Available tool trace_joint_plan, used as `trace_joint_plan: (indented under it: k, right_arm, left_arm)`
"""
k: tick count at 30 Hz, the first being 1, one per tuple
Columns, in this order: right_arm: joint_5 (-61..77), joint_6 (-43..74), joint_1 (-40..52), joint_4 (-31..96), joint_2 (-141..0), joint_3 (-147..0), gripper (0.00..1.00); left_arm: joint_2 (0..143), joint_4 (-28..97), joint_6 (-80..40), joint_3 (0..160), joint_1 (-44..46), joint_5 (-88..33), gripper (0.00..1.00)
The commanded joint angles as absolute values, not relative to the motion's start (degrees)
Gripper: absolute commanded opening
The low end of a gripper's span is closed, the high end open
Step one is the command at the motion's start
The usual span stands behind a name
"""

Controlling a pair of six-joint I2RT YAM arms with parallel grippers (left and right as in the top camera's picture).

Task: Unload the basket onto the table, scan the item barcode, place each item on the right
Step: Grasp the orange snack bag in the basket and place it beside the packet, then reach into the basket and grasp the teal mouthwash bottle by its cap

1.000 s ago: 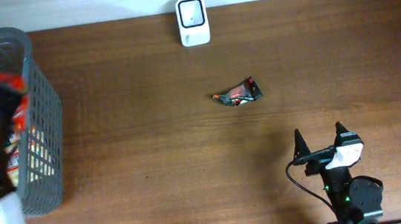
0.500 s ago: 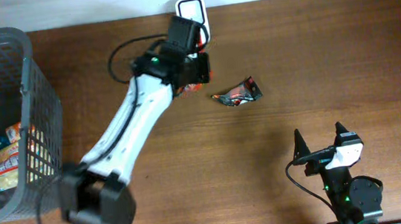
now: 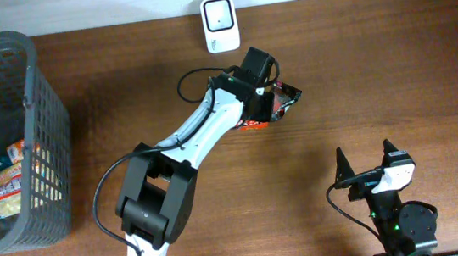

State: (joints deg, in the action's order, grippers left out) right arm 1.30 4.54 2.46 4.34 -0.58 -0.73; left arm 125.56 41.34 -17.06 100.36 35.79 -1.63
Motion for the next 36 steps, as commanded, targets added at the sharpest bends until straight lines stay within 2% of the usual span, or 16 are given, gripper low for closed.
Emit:
trace_joint_plan:
  k: [1,3,6,7,8,10,11,14,19,24,27,31,36]
  right_arm:
    - [0.8,4.73,2.5,4.56,-0.21,-0.32,0.98]
    - [0.8,4.73,2.5,4.56,-0.21,-0.32,0.98]
    - [0.82,4.73,2.52,4.56,-0.21,-0.32,0.98]
    - [0.8,4.73,2.5,4.56,-0.21,-0.32,0.98]
    - [0.82,4.73,2.52,4.56,-0.21,-0.32,0.98]
    - [0.8,4.73,2.52,4.56,-0.21,-0.32,0.98]
    - [0.8,4.73,2.5,4.56,-0.21,-0.32,0.98]
    - [0.82,4.73,2.5,4.56,-0.21,-0.32,0.98]
    - [0.8,4.73,2.52,4.56,-0.21,-0.32,0.98]
    - [0.8,4.73,2.52,4.56,-0.21,-0.32,0.98]
    - [0.8,4.73,2.5,4.56,-0.21,-0.32,0.98]
    - [0.8,4.73,2.52,4.56,-0.21,-0.32,0.98]
    - [0.8,4.73,2.52,4.56,-0.21,-0.32,0.98]
  left_arm:
    - [125.97,46.87,-16.6,108.25,35.42,-2.61,0.34]
    - [125.97,52.69,-16.6,115.13,34.61,-2.59,0.35]
    - [125.97,63.99,-16.58,128.68,32.6,0.21,0.48]
    - [125.97,68.69,-16.56,133.27,31.66,2.24,0.54]
    - [125.97,73.93,-16.58,138.72,30.44,5.06,0.71]
    - [125.97,80.84,-16.56,147.41,28.1,8.16,0.79]
    - [125.97,85.76,-16.56,153.95,26.11,9.8,0.88]
    - [125.97,96.71,-16.6,168.11,19.94,11.86,0.99]
    - [121.47,96.73,-16.99,169.8,5.32,6.5,0.99]
    - [115.52,96.73,-12.29,166.47,-5.76,5.34,0.99]
    - [109.8,96.73,-13.5,157.51,-13.1,6.0,0.99]
    - [107.92,96.09,-24.73,145.21,-24.45,8.4,0.99]
    - [108.03,84.55,-32.77,124.55,-32.32,6.61,0.99]
